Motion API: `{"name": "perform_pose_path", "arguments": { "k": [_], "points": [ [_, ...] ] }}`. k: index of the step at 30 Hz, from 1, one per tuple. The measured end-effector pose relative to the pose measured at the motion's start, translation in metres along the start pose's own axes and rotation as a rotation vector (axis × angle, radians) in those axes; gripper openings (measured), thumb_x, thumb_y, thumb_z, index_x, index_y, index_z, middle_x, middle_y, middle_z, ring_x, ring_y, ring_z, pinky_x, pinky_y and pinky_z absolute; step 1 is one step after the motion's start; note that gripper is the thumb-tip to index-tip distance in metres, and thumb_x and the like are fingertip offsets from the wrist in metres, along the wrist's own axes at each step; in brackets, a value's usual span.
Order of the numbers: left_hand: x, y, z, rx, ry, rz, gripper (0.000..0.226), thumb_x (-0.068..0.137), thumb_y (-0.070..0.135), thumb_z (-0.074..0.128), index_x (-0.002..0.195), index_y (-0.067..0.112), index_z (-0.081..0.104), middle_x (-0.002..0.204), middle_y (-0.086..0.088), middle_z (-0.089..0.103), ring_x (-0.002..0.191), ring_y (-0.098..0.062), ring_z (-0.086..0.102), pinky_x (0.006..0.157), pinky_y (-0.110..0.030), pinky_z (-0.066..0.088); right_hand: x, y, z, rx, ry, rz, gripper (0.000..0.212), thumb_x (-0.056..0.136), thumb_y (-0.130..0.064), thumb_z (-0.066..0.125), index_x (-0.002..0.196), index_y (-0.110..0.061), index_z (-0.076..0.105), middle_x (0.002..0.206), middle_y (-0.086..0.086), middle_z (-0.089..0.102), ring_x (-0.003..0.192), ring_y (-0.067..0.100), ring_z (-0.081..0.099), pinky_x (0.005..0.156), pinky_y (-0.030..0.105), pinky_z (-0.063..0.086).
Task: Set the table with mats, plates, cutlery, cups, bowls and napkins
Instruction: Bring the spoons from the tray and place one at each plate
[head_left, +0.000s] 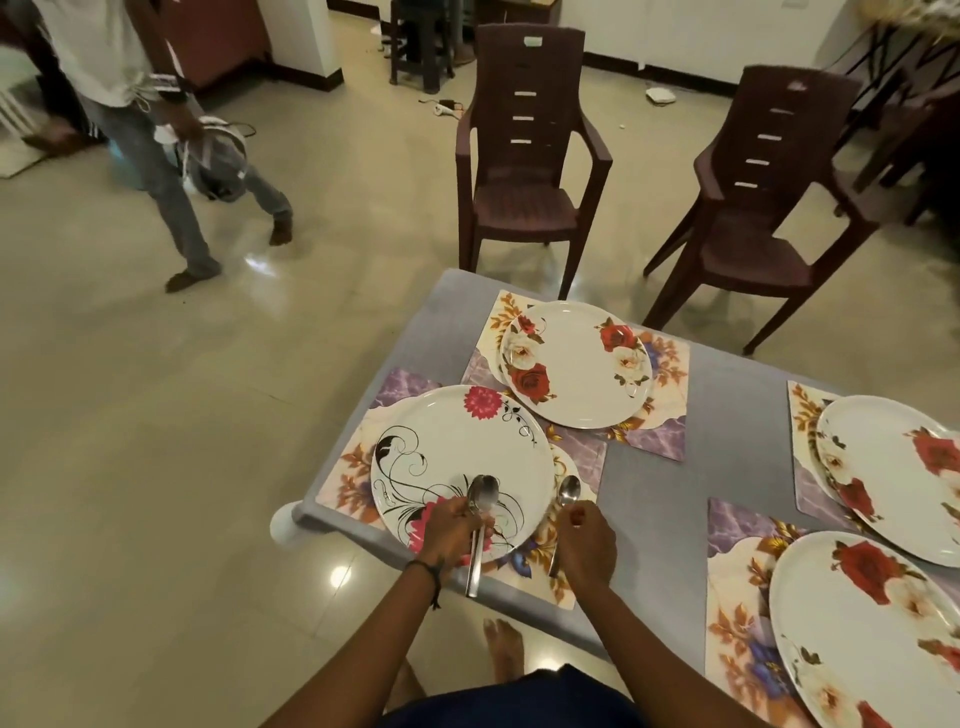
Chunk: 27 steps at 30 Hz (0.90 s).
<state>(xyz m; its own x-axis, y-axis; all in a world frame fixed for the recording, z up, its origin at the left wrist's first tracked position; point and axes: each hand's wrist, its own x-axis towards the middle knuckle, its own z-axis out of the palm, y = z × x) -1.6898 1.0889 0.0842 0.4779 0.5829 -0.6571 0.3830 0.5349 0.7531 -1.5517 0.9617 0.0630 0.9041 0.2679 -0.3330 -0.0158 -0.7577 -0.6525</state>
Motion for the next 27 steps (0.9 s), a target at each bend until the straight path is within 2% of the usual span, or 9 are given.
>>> {"name": "perform_pose_path", "arguments": {
  "k": [4, 6, 8, 11, 14, 17, 22, 25, 27],
  "points": [
    [-0.001, 0.002, -0.019, 0.090, 0.105, 0.046, 0.007, 0.085, 0.012, 0.071, 0.086, 0.005, 0.072, 0.079, -0.013, 0.073, 0.073, -0.025, 0.069, 0.069, -0.040, 0.058, -0.025, -0.035, 0.030, 0.123, -0.281, -0.158, 0.017, 0.094, -0.022, 0.060, 0.079, -0.027, 0.065, 0.076, -0.011, 0.067, 0.073, 0.009, 0.064, 0.065, 0.024, 0.049],
    [-0.001, -0.001, -0.034, 0.124, 0.136, 0.059, 0.007, 0.084, 0.014, 0.071, 0.083, 0.008, 0.072, 0.081, -0.013, 0.073, 0.076, -0.027, 0.070, 0.073, -0.046, 0.058, -0.036, -0.052, 0.045, 0.195, -0.388, -0.116, 0.018, 0.093, -0.024, 0.060, 0.079, -0.027, 0.071, 0.076, -0.006, 0.071, 0.071, 0.011, 0.067, 0.063, 0.030, 0.055],
    [-0.002, -0.002, -0.054, 0.108, 0.150, 0.060, 0.005, 0.085, 0.014, 0.070, 0.082, 0.010, 0.073, 0.084, -0.014, 0.074, 0.082, -0.031, 0.071, 0.077, -0.050, 0.057, -0.048, -0.065, 0.060, 0.277, -0.487, -0.072, 0.017, 0.092, -0.020, 0.062, 0.082, -0.020, 0.074, 0.073, 0.003, 0.073, 0.064, 0.018, 0.068, 0.056, 0.030, 0.054],
    [-0.003, 0.002, -0.079, 0.049, 0.132, 0.075, 0.009, 0.082, 0.015, 0.076, 0.086, 0.007, 0.073, 0.089, -0.019, 0.073, 0.082, -0.029, 0.070, 0.078, -0.047, 0.057, -0.067, -0.081, 0.074, 0.295, -0.583, -0.052, 0.013, 0.092, -0.018, 0.064, 0.087, -0.008, 0.069, 0.067, 0.008, 0.070, 0.051, 0.018, 0.061, 0.044, 0.024, 0.044],
    [-0.003, 0.005, -0.096, 0.039, 0.104, 0.078, 0.012, 0.079, 0.011, 0.078, 0.089, 0.006, 0.072, 0.087, -0.015, 0.074, 0.084, -0.029, 0.071, 0.074, -0.038, 0.059, -0.080, -0.091, 0.084, 0.318, -0.599, 0.005, 0.006, 0.088, -0.012, 0.066, 0.091, -0.006, 0.066, 0.066, 0.008, 0.068, 0.047, 0.016, 0.056, 0.041, 0.019, 0.038],
    [0.002, 0.005, -0.106, 0.057, 0.077, 0.073, 0.013, 0.079, 0.007, 0.075, 0.091, 0.005, 0.072, 0.087, -0.015, 0.075, 0.086, -0.032, 0.072, 0.069, -0.033, 0.059, -0.090, -0.100, 0.090, 0.306, -0.582, 0.001, 0.005, 0.089, -0.006, 0.064, 0.087, -0.011, 0.065, 0.064, 0.003, 0.067, 0.049, 0.014, 0.058, 0.042, 0.021, 0.041],
    [0.012, 0.004, -0.112, 0.089, 0.031, 0.082, 0.011, 0.077, 0.004, 0.074, 0.089, 0.002, 0.072, 0.087, -0.020, 0.073, 0.084, -0.034, 0.070, 0.077, -0.052, 0.058, -0.095, -0.102, 0.093, 0.290, -0.581, -0.019, 0.009, 0.086, 0.006, 0.062, 0.091, 0.000, 0.065, 0.080, 0.013, 0.069, 0.061, 0.017, 0.065, 0.054, 0.030, 0.055],
    [0.021, 0.007, -0.113, 0.169, 0.043, 0.095, 0.012, 0.078, 0.014, 0.077, 0.083, 0.004, 0.072, 0.083, -0.018, 0.073, 0.076, -0.027, 0.068, 0.073, -0.047, 0.058, -0.092, -0.105, 0.092, 0.304, -0.598, 0.007, 0.019, 0.084, 0.011, 0.059, 0.094, -0.002, 0.071, 0.079, 0.017, 0.070, 0.056, 0.018, 0.065, 0.046, 0.024, 0.051],
    [0.033, 0.011, -0.118, 0.257, 0.111, 0.133, 0.018, 0.080, 0.019, 0.075, 0.073, 0.004, 0.067, 0.076, -0.017, 0.070, 0.071, -0.028, 0.067, 0.070, -0.045, 0.057, -0.085, -0.107, 0.095, 0.303, -0.590, 0.012, 0.024, 0.084, 0.010, 0.060, 0.093, -0.008, 0.073, 0.081, 0.017, 0.074, 0.062, 0.024, 0.070, 0.051, 0.030, 0.056]
  ]
}}
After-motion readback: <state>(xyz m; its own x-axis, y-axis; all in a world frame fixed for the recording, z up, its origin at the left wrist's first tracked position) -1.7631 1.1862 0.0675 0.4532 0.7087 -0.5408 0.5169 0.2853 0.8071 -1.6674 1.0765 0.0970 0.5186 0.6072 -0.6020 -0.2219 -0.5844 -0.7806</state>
